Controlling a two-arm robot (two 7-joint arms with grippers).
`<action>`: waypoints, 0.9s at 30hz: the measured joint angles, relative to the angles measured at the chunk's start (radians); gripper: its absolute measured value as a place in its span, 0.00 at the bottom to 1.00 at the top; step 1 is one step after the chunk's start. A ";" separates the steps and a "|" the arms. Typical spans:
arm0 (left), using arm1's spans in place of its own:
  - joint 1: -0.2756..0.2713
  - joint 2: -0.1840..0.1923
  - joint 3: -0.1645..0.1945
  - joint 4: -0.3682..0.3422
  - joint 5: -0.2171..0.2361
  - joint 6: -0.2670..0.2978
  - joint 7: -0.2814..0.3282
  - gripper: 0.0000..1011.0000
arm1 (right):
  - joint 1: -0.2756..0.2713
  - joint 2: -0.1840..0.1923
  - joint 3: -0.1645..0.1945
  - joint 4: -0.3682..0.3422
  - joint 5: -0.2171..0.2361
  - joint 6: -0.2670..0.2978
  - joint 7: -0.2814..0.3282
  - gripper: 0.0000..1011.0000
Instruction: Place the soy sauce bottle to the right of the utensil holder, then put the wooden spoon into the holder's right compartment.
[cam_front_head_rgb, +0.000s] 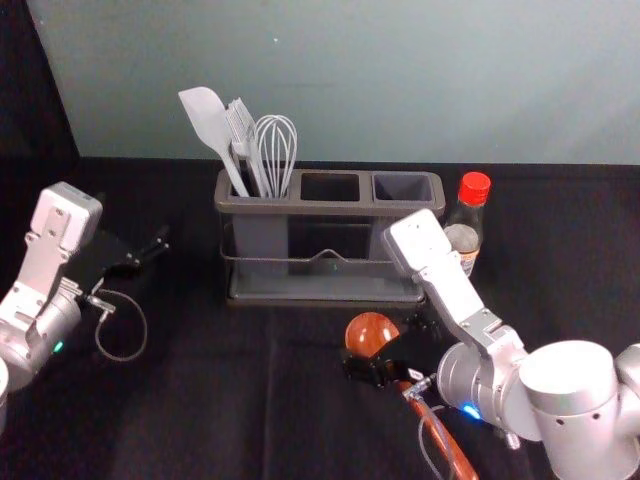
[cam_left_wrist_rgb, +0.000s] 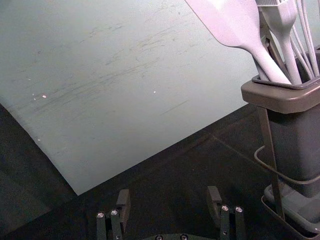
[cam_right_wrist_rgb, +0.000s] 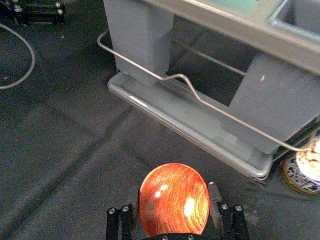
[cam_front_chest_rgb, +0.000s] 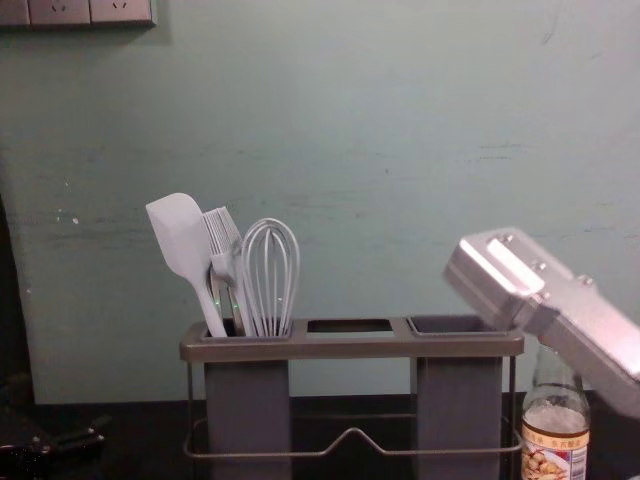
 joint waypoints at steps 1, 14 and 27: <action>0.000 0.000 0.000 0.000 0.000 0.000 0.000 0.99 | -0.003 0.001 0.002 -0.006 0.000 -0.001 0.001 0.83; 0.000 0.000 0.000 0.000 0.000 0.000 0.000 0.99 | -0.094 0.048 0.054 -0.121 0.057 -0.112 0.032 0.83; 0.000 0.000 0.000 0.000 0.000 0.000 0.000 0.99 | -0.199 0.088 0.152 -0.185 0.158 -0.335 0.024 0.83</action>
